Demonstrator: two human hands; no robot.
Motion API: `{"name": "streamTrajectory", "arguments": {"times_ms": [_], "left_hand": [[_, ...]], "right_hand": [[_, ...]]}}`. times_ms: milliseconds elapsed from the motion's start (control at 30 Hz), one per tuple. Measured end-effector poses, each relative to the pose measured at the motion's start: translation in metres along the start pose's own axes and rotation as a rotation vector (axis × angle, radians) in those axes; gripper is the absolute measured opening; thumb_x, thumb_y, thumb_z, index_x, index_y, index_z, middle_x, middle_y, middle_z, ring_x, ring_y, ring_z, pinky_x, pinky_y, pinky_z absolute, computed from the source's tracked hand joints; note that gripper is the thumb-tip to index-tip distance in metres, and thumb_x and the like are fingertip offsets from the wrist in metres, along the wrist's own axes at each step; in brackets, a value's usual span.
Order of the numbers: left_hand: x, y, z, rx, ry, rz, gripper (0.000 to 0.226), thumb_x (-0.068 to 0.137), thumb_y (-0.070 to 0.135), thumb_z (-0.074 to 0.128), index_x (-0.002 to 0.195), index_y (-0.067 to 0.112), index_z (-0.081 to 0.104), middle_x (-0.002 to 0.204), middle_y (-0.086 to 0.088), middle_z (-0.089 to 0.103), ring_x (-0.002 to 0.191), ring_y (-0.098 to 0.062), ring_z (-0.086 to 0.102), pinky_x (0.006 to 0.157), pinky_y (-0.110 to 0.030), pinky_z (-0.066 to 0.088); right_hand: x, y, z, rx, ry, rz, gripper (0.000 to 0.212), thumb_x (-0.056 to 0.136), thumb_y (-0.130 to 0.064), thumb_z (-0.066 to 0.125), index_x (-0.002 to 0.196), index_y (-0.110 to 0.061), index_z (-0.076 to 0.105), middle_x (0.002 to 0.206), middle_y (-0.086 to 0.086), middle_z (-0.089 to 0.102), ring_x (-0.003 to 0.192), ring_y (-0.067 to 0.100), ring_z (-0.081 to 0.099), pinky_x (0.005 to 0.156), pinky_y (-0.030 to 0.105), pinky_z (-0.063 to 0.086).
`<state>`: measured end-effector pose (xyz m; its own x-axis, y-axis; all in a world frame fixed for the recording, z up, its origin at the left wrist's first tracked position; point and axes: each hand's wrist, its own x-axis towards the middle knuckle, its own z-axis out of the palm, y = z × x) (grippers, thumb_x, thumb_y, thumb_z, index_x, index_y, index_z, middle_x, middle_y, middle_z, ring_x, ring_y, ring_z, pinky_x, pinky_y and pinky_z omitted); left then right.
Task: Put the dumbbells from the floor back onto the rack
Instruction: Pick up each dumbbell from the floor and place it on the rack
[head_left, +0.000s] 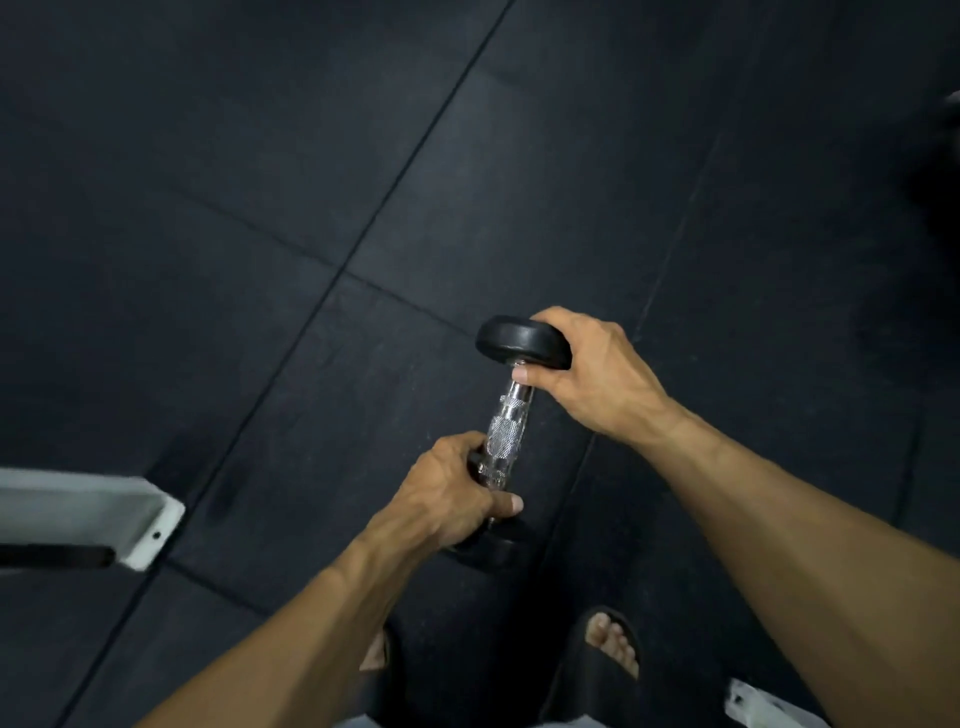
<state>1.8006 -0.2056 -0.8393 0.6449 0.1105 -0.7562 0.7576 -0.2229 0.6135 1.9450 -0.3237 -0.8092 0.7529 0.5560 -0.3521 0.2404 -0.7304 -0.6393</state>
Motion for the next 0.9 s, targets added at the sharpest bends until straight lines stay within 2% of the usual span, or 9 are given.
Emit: {"name": "streamTrajectory", "arguments": {"times_ms": [133, 333, 433, 533, 800, 900], "left_hand": [[-0.045, 0.086, -0.013, 0.145, -0.047, 0.132, 0.031, 0.072, 0.024, 0.083, 0.095, 0.026, 0.064, 0.070, 0.012, 0.062, 0.062, -0.003, 0.059, 0.062, -0.018, 0.044], [-0.109, 0.213, -0.005, 0.344, -0.133, 0.301, 0.041, 0.068, 0.028, 0.084, 0.104, 0.028, 0.064, 0.089, 0.009, 0.067, 0.082, -0.011, 0.064, 0.080, -0.026, 0.050], [-0.144, 0.273, 0.014, 0.425, -0.220, 0.403, 0.036, 0.066, 0.029, 0.084, 0.096, 0.027, 0.063, 0.089, 0.011, 0.067, 0.082, -0.009, 0.064, 0.083, -0.028, 0.051], [-0.182, 0.330, 0.043, 0.499, -0.283, 0.501, 0.029, 0.066, 0.028, 0.083, 0.082, 0.029, 0.059, 0.078, 0.011, 0.063, 0.073, -0.010, 0.059, 0.076, -0.027, 0.050], [-0.279, 0.464, 0.164, 0.669, -0.423, 0.696, 0.032, 0.070, 0.031, 0.081, 0.098, 0.028, 0.065, 0.095, 0.011, 0.068, 0.091, -0.008, 0.063, 0.086, -0.028, 0.051], [-0.307, 0.507, 0.221, 0.729, -0.457, 0.788, 0.024, 0.071, 0.029, 0.080, 0.089, 0.029, 0.064, 0.086, 0.012, 0.065, 0.083, -0.006, 0.061, 0.072, -0.021, 0.048]], "right_hand": [[-0.038, -0.031, -0.088, 0.043, 0.151, 0.048, 0.034, 0.079, -0.035, 0.078, 0.109, -0.027, 0.063, 0.098, -0.004, 0.066, 0.094, 0.018, 0.061, 0.085, 0.044, 0.051], [-0.124, -0.065, -0.218, 0.058, 0.404, 0.140, 0.035, 0.079, -0.035, 0.078, 0.109, -0.027, 0.063, 0.096, -0.006, 0.067, 0.093, 0.017, 0.062, 0.085, 0.043, 0.051], [-0.175, -0.074, -0.280, 0.056, 0.500, 0.204, 0.036, 0.078, -0.035, 0.079, 0.110, -0.029, 0.063, 0.096, -0.009, 0.066, 0.092, 0.013, 0.061, 0.084, 0.038, 0.052], [-0.228, -0.079, -0.342, 0.027, 0.578, 0.246, 0.038, 0.077, -0.035, 0.080, 0.110, -0.029, 0.063, 0.095, -0.010, 0.067, 0.092, 0.014, 0.062, 0.084, 0.037, 0.051], [-0.380, -0.051, -0.484, -0.049, 0.773, 0.353, 0.040, 0.076, -0.037, 0.079, 0.112, -0.029, 0.064, 0.097, -0.008, 0.069, 0.093, 0.015, 0.064, 0.085, 0.037, 0.051], [-0.435, -0.028, -0.527, -0.084, 0.840, 0.416, 0.039, 0.078, -0.034, 0.079, 0.113, -0.025, 0.064, 0.091, -0.011, 0.063, 0.088, 0.013, 0.059, 0.076, 0.029, 0.043]]}}
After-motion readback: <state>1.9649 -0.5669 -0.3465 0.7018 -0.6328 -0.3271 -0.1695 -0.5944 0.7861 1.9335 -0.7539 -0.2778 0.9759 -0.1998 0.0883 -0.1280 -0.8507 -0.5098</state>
